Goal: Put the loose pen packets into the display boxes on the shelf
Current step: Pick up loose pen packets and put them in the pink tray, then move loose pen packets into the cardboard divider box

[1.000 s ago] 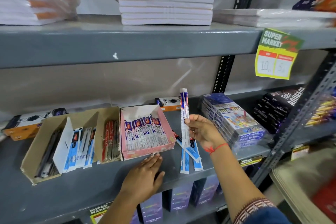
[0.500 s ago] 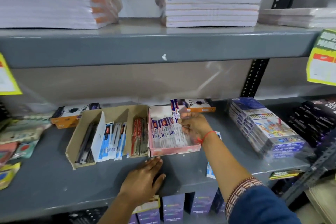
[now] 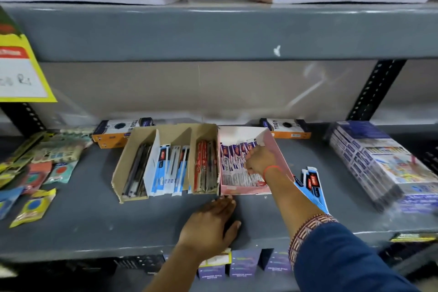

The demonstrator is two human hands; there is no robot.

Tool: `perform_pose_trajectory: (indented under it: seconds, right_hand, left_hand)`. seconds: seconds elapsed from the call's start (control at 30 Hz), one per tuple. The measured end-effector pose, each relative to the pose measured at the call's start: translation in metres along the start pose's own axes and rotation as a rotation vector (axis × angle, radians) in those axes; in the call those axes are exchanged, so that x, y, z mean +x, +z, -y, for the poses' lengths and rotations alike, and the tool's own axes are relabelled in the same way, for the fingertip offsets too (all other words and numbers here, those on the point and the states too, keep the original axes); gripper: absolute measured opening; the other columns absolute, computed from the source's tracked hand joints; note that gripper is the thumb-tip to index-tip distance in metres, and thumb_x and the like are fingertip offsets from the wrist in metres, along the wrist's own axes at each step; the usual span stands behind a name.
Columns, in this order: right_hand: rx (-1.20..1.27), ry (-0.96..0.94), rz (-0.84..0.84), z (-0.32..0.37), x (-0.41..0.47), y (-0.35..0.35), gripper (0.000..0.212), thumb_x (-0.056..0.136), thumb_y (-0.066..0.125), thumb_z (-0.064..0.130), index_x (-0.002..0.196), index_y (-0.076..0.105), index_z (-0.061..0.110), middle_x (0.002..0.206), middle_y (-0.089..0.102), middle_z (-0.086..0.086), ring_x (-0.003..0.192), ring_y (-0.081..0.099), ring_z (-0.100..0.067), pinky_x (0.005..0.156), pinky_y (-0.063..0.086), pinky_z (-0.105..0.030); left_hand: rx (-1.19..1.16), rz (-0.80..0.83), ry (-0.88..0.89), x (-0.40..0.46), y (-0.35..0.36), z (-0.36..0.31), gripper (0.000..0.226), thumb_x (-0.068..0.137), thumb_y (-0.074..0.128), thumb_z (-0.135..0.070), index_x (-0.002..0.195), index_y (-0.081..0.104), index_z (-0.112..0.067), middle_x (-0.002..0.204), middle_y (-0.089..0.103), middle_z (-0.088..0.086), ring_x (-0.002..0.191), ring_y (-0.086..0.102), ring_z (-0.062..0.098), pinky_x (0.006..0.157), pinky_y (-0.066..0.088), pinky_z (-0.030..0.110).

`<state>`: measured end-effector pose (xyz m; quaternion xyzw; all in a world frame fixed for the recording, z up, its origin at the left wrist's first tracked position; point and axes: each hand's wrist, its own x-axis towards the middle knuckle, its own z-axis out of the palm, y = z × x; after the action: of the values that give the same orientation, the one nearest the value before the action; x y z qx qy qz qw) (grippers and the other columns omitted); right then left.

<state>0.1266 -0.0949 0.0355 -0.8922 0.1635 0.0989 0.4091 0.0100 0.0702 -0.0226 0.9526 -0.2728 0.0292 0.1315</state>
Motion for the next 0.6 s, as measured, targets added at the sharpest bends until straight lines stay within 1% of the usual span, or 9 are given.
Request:
perform_pose_trajectory:
  seconds: [0.07, 0.13, 0.2, 0.3, 0.37, 0.43, 0.5, 0.57, 0.6]
  right_hand:
    - [-0.073, -0.019, -0.041, 0.001, -0.005, -0.005, 0.033, 0.089, 0.050, 0.009, 0.119, 0.061, 0.000, 0.125, 0.062, -0.020, 0.117, 0.057, -0.035, 0.099, 0.049, -0.036]
    - [-0.084, -0.052, -0.139, -0.001, -0.012, -0.016, 0.033, 0.090, 0.045, 0.009, 0.116, 0.063, 0.000, 0.123, 0.063, -0.018, 0.116, 0.057, -0.035, 0.094, 0.047, -0.033]
    - [-0.067, -0.080, -0.281, -0.010, -0.020, -0.032, 0.031, 0.091, 0.043, 0.010, 0.110, 0.064, -0.003, 0.115, 0.066, -0.023, 0.107, 0.060, -0.038, 0.086, 0.048, -0.032]
    - [-0.043, 0.003, -0.407, -0.043, -0.031, -0.057, 0.029, 0.090, 0.043, 0.008, 0.100, 0.066, -0.006, 0.111, 0.067, -0.027, 0.105, 0.061, -0.041, 0.086, 0.049, -0.034]
    - [-0.090, 0.107, -0.350, -0.072, -0.035, -0.070, 0.030, 0.088, 0.046, 0.008, 0.107, 0.064, -0.005, 0.118, 0.064, -0.025, 0.110, 0.060, -0.039, 0.089, 0.048, -0.035]
    - [-0.220, 0.179, -0.233, -0.094, -0.039, -0.074, 0.033, 0.085, 0.054, 0.013, 0.111, 0.063, -0.004, 0.124, 0.062, -0.025, 0.113, 0.059, -0.038, 0.088, 0.048, -0.035]
    - [-0.292, 0.202, -0.158, -0.107, -0.044, -0.074, 0.034, 0.082, 0.060, 0.014, 0.110, 0.063, -0.004, 0.122, 0.063, -0.024, 0.111, 0.061, -0.037, 0.080, 0.047, -0.032]
    - [-0.298, 0.198, -0.149, -0.112, -0.048, -0.072, 0.031, 0.082, 0.060, 0.013, 0.109, 0.062, -0.003, 0.119, 0.065, -0.021, 0.108, 0.062, -0.036, 0.074, 0.043, -0.029]
    - [-0.288, 0.193, -0.144, -0.113, -0.049, -0.072, 0.028, 0.082, 0.060, 0.013, 0.106, 0.063, -0.002, 0.116, 0.065, -0.021, 0.106, 0.062, -0.036, 0.074, 0.043, -0.029]
  left_hand:
    - [0.016, 0.024, -0.012, 0.000, -0.001, -0.001, 0.067, 0.084, 0.020, -0.054, 0.132, 0.051, -0.019, 0.138, 0.048, -0.005, 0.124, 0.045, 0.012, 0.099, 0.033, 0.020]
    - [-0.015, 0.023, 0.006, 0.001, -0.002, -0.001, 0.054, 0.082, 0.034, -0.049, 0.109, 0.069, -0.019, 0.114, 0.067, -0.005, 0.101, 0.063, 0.011, 0.079, 0.048, 0.020]
    - [0.001, 0.031, 0.019, 0.002, -0.001, -0.002, 0.049, 0.079, 0.038, -0.049, 0.100, 0.073, -0.022, 0.103, 0.071, -0.008, 0.091, 0.066, 0.008, 0.070, 0.051, 0.018]
    - [0.041, 0.068, 0.043, 0.001, -0.001, -0.002, 0.049, 0.084, 0.034, -0.049, 0.098, 0.074, -0.024, 0.101, 0.071, -0.010, 0.090, 0.066, 0.006, 0.069, 0.051, 0.018]
    - [0.078, 0.106, 0.013, 0.002, -0.002, -0.006, 0.060, 0.095, 0.019, -0.047, 0.096, 0.075, -0.024, 0.101, 0.071, -0.010, 0.090, 0.066, 0.005, 0.069, 0.051, 0.017]
    - [0.101, 0.071, -0.001, 0.003, -0.004, -0.012, 0.071, 0.096, 0.008, -0.047, 0.097, 0.075, -0.023, 0.104, 0.070, -0.008, 0.091, 0.066, 0.006, 0.067, 0.051, 0.018]
    - [0.100, 0.055, 0.014, 0.009, -0.004, -0.023, 0.089, 0.089, -0.011, -0.056, 0.117, 0.065, -0.020, 0.127, 0.057, -0.004, 0.113, 0.055, 0.009, 0.082, 0.048, 0.020]
    - [0.080, 0.057, 0.073, 0.017, 0.004, -0.033, 0.106, 0.071, -0.027, -0.067, 0.143, 0.035, -0.018, 0.150, 0.026, -0.004, 0.136, 0.023, 0.010, 0.104, 0.027, 0.023]
    - [0.056, 0.066, 0.075, 0.018, 0.007, -0.039, 0.102, 0.070, -0.024, -0.066, 0.146, 0.024, -0.019, 0.153, 0.016, -0.005, 0.139, 0.011, 0.009, 0.107, 0.019, 0.022]
